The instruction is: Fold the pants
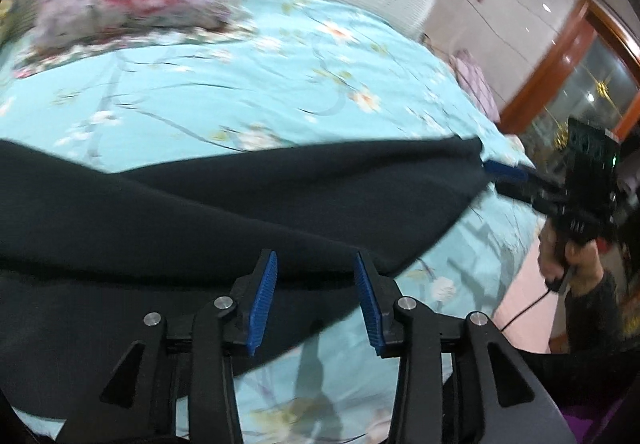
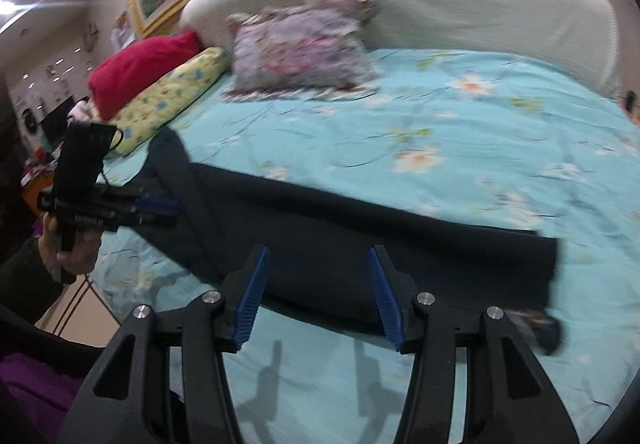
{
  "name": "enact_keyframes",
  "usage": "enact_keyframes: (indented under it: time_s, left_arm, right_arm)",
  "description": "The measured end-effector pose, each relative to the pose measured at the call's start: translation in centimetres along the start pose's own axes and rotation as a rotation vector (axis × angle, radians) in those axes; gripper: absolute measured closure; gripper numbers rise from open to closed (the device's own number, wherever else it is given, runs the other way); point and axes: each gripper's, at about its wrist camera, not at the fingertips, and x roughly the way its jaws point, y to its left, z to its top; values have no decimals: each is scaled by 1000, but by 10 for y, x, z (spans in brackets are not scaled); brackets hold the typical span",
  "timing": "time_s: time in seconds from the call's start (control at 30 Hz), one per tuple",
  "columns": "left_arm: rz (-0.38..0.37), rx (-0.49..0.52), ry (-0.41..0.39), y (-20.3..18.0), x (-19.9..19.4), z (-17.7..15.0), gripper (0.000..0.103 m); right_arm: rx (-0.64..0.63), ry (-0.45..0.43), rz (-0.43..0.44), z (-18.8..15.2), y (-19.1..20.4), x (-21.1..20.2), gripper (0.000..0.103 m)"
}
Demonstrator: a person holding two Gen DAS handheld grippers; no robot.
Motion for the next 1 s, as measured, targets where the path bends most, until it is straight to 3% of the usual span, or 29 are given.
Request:
enact_keyframes:
  time_s: [0.57, 1.0]
  left_arm:
    - [199, -166, -138, 123, -93, -7, 55]
    - [330, -200, -124, 219, -123, 29, 43]
  right_arm:
    - [-52, 109, 215, 36, 80, 95, 50]
    - [-89, 193, 269, 59, 109, 154, 50]
